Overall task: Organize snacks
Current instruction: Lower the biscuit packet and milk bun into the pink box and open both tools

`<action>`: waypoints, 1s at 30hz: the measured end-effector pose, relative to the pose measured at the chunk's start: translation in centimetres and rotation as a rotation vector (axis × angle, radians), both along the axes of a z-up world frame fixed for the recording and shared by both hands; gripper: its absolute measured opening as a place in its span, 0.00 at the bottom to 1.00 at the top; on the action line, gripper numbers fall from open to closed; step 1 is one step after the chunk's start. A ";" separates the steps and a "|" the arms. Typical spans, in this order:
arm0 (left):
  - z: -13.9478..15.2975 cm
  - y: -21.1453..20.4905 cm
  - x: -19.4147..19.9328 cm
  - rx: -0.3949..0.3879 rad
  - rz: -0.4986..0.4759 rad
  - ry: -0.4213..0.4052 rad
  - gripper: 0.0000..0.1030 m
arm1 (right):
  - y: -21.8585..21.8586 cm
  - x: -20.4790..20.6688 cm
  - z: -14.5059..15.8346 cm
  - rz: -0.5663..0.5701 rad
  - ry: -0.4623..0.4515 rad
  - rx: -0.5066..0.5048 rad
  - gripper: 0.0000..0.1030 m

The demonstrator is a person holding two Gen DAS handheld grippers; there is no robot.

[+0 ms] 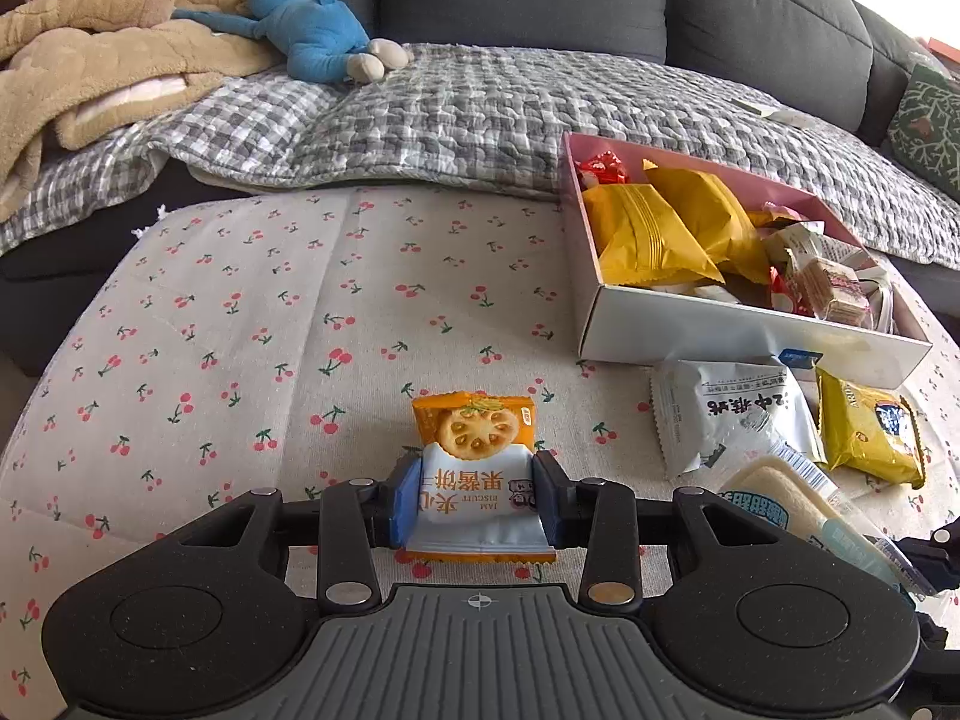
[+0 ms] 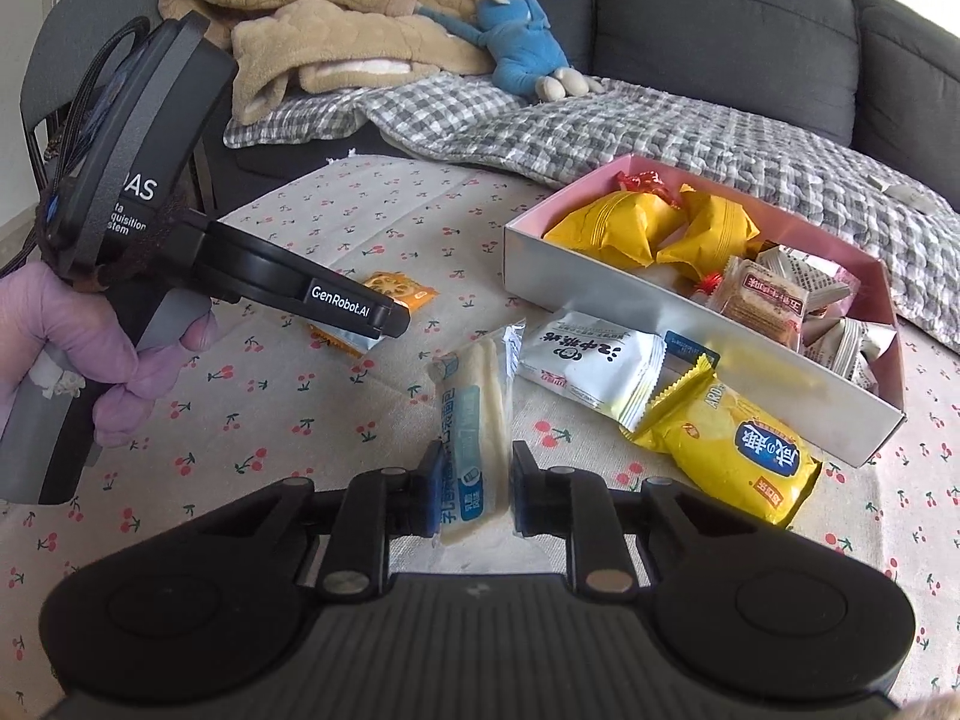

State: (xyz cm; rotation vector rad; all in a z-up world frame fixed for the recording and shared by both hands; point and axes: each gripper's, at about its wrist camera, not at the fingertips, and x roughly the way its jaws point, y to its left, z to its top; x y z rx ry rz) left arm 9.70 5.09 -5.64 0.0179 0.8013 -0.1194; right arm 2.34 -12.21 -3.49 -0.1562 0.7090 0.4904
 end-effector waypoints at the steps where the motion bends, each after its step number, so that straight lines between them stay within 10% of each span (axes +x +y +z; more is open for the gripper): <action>1: 0.1 0.0 -0.1 -0.002 -0.002 -0.004 0.36 | -0.1 -0.1 0.2 -0.001 -0.004 0.006 0.19; 30: 4.4 -5.2 2.2 -0.104 -0.043 -0.089 0.36 | -7.7 4.8 3.8 -0.275 -0.065 0.185 0.19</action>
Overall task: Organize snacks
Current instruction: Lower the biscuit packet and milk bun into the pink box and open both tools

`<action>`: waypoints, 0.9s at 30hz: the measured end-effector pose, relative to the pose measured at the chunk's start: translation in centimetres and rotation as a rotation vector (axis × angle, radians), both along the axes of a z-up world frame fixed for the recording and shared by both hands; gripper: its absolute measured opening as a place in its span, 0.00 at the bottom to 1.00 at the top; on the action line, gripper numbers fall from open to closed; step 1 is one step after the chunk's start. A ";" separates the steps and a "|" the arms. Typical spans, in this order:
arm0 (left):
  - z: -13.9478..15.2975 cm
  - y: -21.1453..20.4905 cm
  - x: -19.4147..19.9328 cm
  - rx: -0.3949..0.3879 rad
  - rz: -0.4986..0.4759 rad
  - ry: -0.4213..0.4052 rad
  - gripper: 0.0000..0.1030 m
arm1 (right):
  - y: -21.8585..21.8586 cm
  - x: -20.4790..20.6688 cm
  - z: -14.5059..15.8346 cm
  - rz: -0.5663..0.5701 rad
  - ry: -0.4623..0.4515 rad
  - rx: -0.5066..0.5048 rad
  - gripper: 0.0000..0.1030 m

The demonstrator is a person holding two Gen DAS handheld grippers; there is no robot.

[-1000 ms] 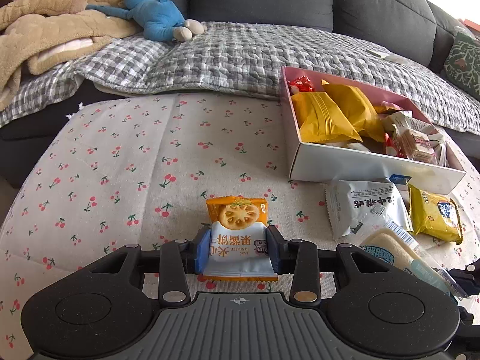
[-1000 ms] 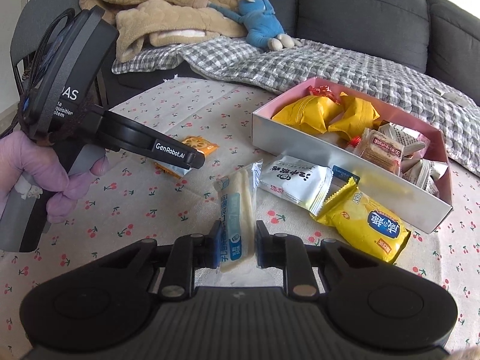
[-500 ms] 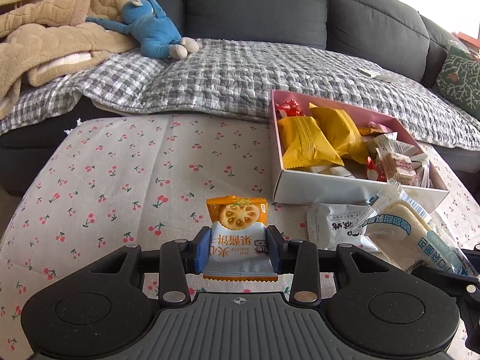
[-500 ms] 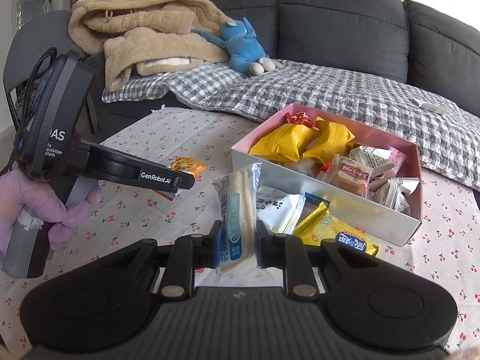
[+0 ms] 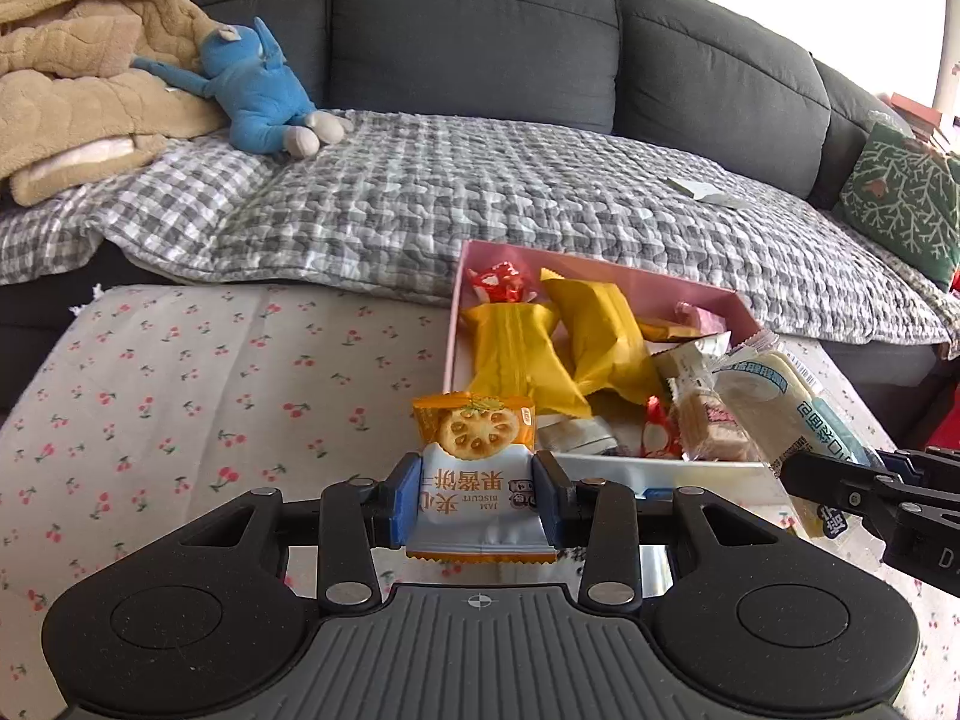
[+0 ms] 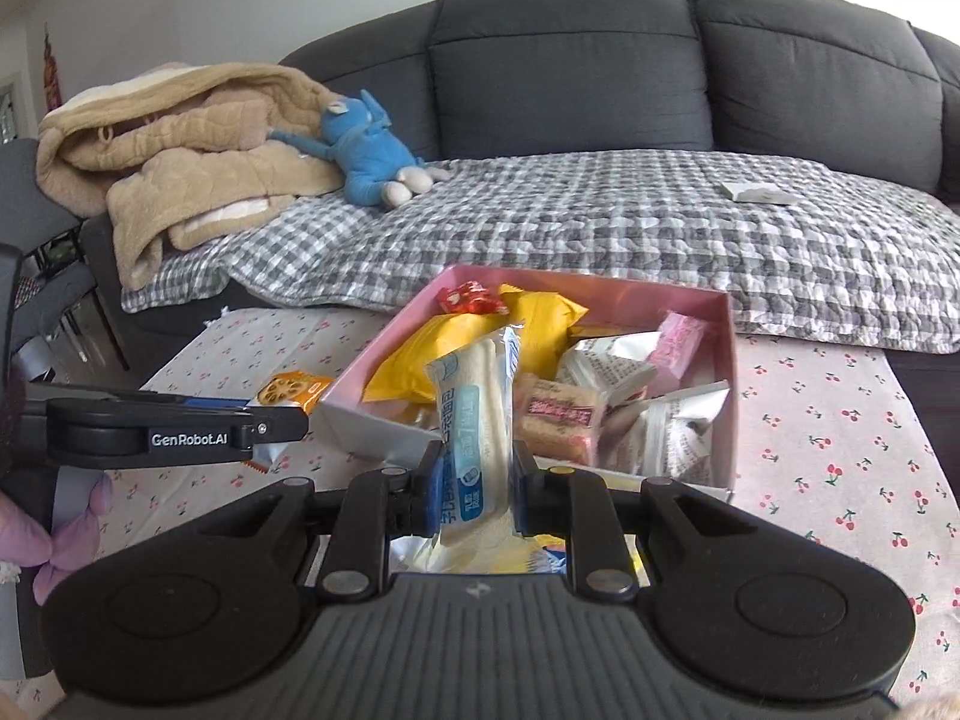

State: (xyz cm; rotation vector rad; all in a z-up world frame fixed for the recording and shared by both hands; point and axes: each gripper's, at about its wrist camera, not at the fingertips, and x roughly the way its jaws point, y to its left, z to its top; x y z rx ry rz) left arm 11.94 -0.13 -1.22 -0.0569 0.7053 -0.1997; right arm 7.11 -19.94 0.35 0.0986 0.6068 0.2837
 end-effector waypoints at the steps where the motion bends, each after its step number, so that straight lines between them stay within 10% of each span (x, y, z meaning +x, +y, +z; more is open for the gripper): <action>1: 0.0 -0.6 0.4 0.000 -0.006 -0.001 0.36 | -0.5 0.4 0.0 -0.019 0.003 0.006 0.19; 27: -1.6 -8.8 7.2 0.128 -0.097 -0.065 0.39 | -6.0 8.5 -1.9 -0.172 0.008 0.073 0.21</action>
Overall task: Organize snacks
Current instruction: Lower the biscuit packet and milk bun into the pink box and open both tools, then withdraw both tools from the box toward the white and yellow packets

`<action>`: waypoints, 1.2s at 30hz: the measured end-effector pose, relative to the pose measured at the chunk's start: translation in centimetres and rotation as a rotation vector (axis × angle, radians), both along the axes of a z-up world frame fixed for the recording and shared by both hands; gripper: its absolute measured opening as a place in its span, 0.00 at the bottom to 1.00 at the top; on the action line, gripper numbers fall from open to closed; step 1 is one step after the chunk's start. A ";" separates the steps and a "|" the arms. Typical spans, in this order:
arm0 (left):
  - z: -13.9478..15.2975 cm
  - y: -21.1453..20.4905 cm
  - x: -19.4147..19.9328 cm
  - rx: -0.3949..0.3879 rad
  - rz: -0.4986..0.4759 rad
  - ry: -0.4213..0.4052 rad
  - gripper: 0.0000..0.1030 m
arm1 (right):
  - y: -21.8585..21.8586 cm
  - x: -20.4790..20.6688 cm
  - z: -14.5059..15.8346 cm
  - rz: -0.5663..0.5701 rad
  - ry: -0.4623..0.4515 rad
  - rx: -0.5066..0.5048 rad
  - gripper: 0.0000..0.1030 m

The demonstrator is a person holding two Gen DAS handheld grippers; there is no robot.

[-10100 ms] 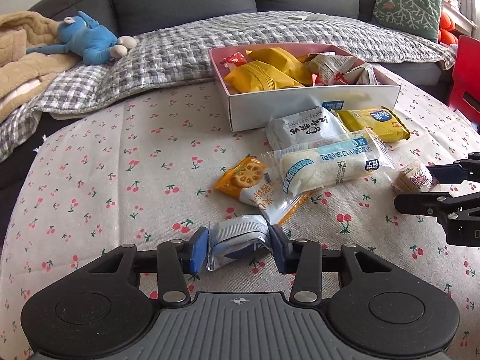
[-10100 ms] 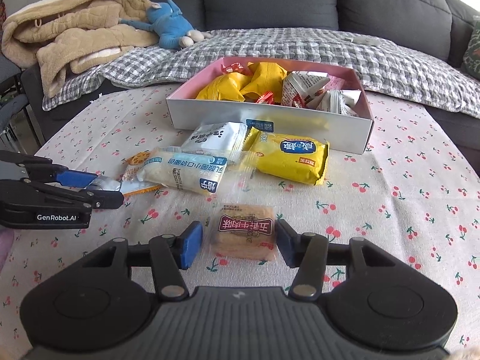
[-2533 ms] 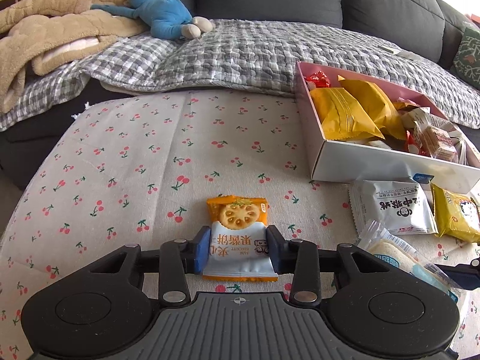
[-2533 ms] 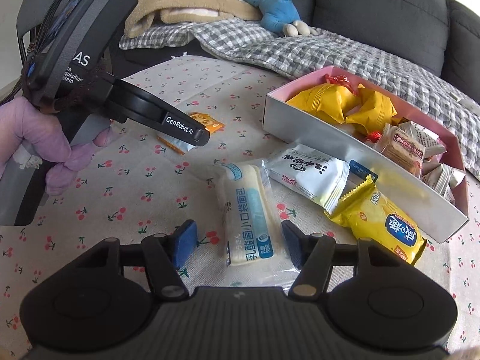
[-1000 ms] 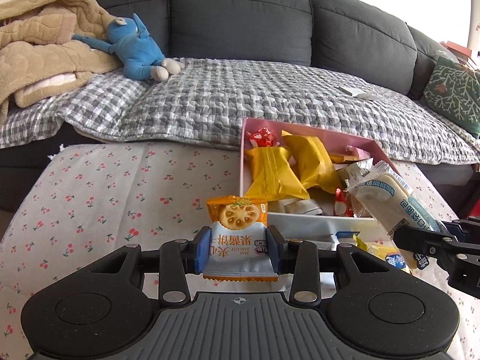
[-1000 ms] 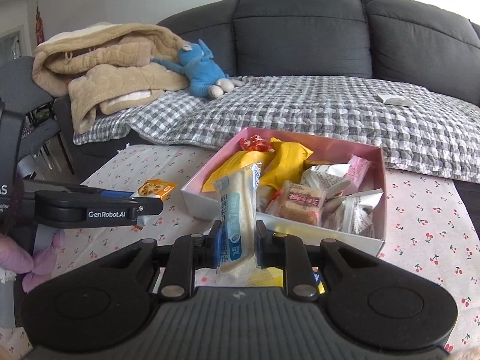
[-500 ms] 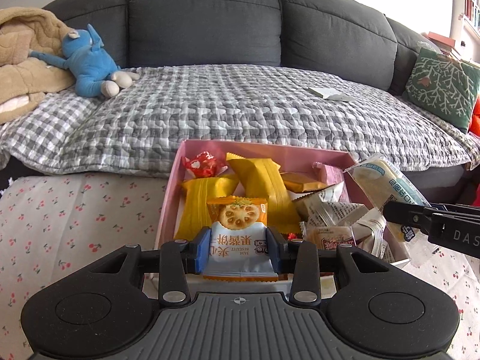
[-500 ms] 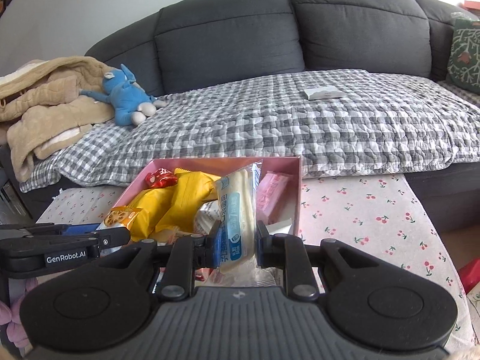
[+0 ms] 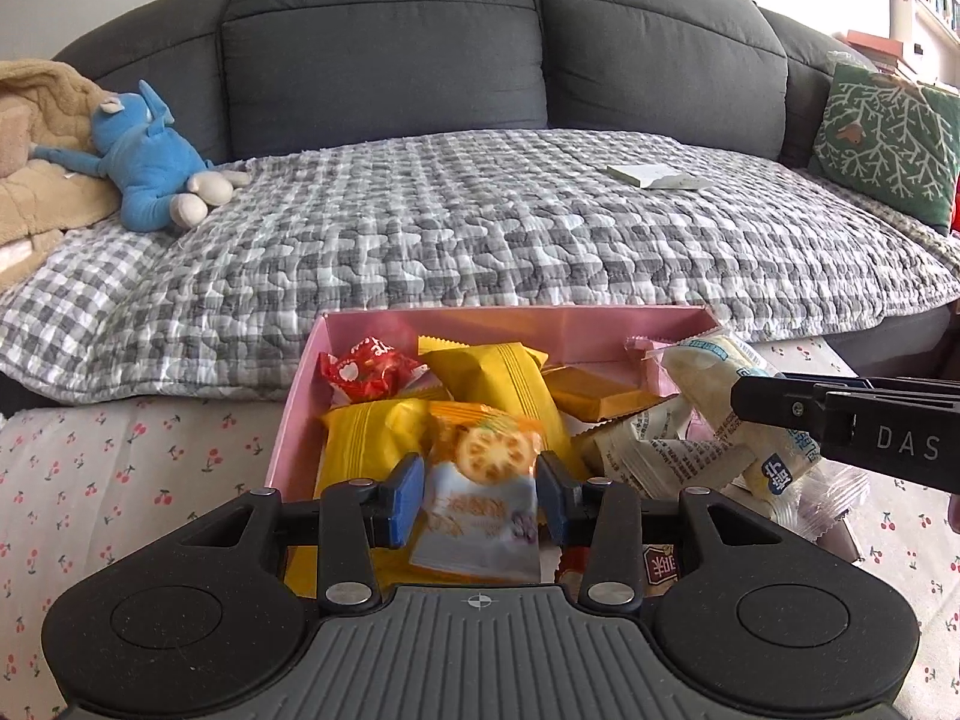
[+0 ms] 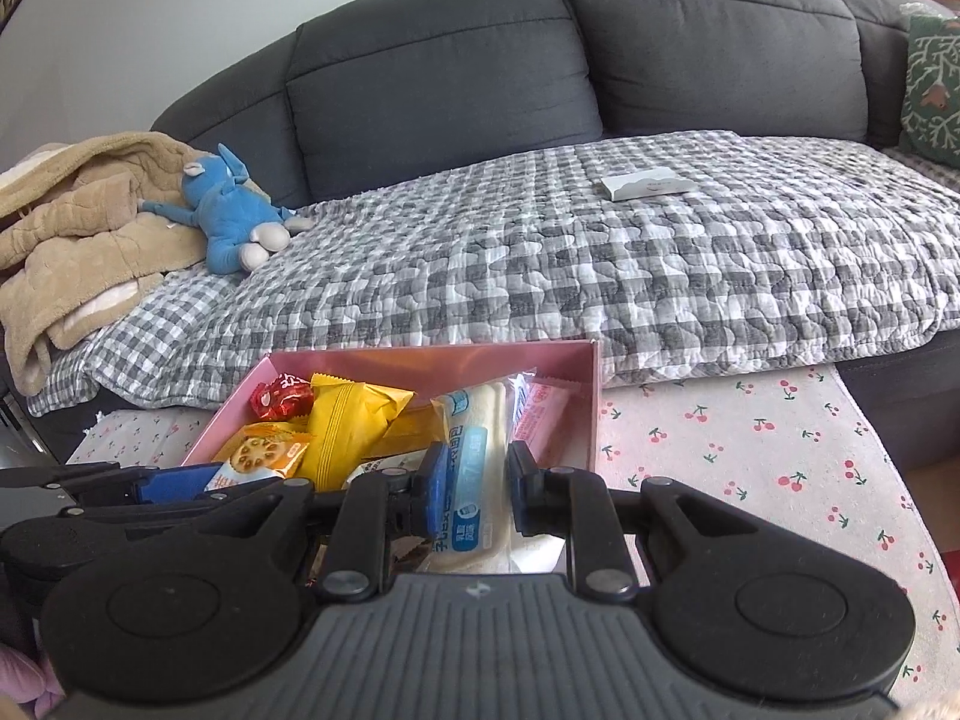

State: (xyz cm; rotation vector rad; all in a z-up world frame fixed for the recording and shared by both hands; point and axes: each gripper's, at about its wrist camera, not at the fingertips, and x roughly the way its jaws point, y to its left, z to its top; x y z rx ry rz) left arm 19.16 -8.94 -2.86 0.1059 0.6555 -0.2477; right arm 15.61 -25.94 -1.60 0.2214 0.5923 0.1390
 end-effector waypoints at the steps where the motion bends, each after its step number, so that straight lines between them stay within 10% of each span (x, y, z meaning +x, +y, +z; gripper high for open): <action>1: -0.1 -0.1 0.0 0.001 -0.003 0.000 0.40 | -0.1 0.0 0.0 -0.003 -0.003 0.004 0.23; 24: 2.0 3.2 -4.7 -0.022 -0.045 -0.022 0.83 | 0.6 -3.6 2.8 -0.013 -0.001 -0.031 0.82; 36: 2.4 6.8 -8.5 0.019 -0.053 -0.039 0.92 | 3.2 -7.1 2.8 0.028 0.030 -0.112 0.93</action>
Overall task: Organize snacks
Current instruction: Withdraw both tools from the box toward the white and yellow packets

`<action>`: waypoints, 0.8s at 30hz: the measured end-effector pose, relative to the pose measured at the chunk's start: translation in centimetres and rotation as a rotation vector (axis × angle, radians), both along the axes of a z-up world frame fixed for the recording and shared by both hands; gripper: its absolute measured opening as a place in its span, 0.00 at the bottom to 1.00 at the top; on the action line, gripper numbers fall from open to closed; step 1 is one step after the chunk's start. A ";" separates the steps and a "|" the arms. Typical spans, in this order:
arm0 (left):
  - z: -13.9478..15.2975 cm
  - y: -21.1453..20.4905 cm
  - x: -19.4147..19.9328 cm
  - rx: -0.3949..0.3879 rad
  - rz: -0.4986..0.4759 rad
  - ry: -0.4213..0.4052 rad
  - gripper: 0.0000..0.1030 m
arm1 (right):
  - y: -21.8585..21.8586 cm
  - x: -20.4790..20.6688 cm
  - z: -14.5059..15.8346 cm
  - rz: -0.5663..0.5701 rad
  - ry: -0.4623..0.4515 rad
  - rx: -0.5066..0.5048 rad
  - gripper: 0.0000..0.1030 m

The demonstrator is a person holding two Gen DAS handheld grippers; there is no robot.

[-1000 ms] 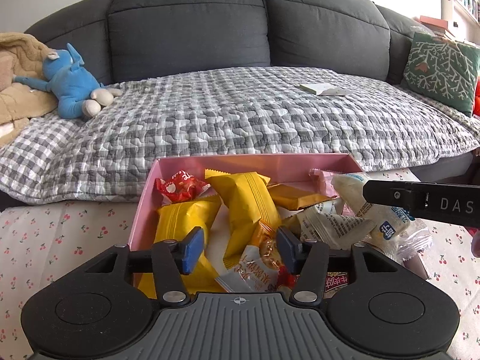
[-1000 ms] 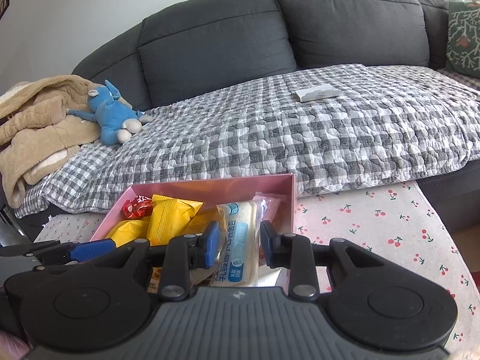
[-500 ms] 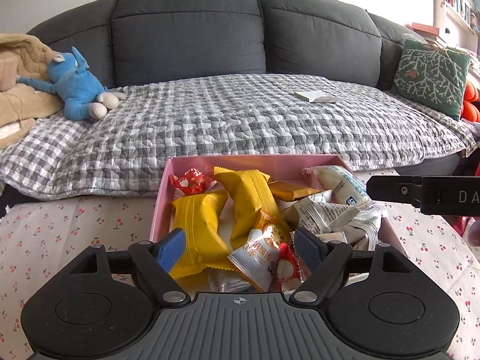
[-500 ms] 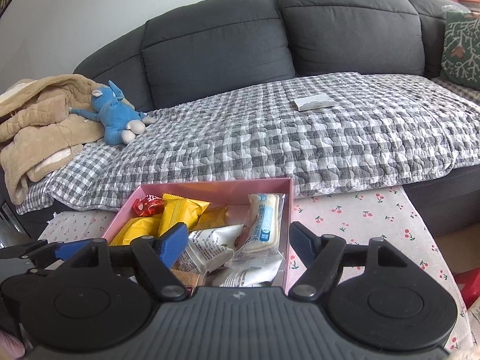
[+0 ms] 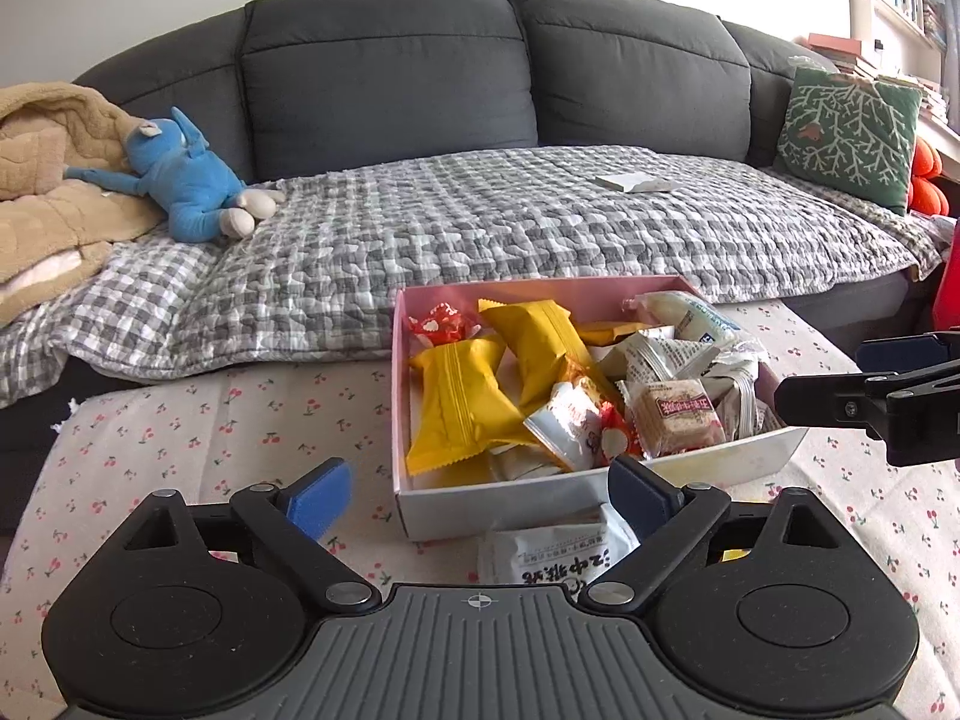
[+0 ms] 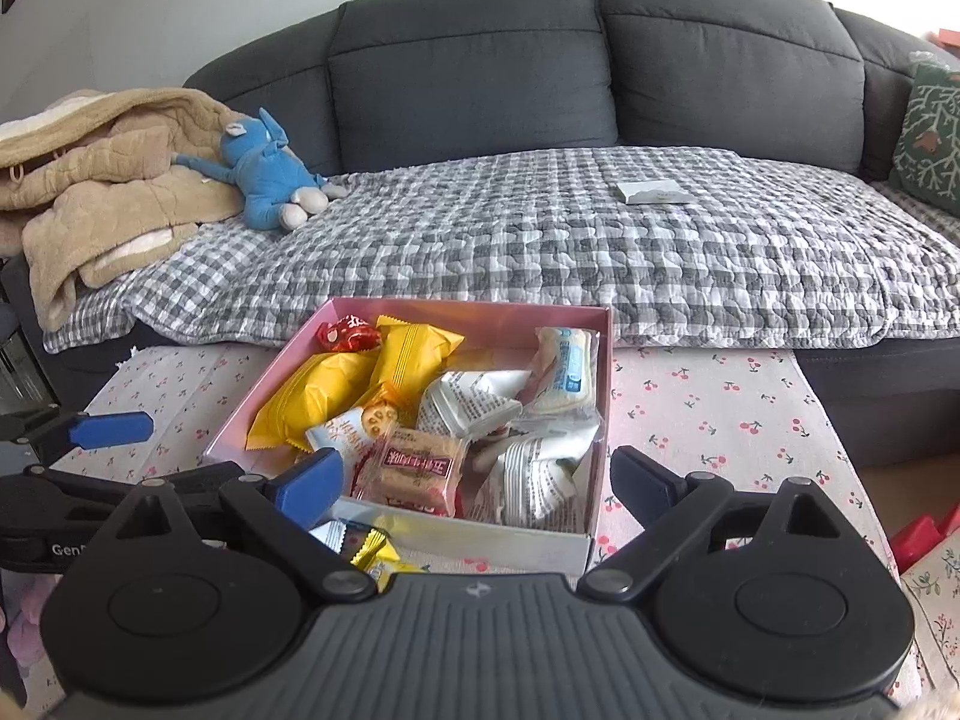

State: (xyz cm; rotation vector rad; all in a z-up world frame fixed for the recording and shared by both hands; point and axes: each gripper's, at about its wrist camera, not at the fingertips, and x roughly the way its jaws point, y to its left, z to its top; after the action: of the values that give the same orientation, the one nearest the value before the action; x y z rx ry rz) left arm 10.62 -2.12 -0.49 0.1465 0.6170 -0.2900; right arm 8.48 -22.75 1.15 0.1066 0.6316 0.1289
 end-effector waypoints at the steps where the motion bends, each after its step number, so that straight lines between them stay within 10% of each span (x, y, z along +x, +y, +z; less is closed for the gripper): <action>1: -0.1 0.2 -0.3 0.003 -0.001 0.001 0.92 | 0.3 -0.3 -0.1 0.003 0.003 -0.008 0.93; 24: -3.9 2.3 -4.4 0.001 0.002 0.081 0.93 | 3.0 -3.4 -4.7 0.015 0.129 -0.044 0.95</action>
State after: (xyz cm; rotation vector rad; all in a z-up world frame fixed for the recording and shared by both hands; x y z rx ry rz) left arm 6.21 0.20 -4.40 0.1360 0.6971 -0.2946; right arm 5.07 -19.77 -3.58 0.0682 0.7635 0.1236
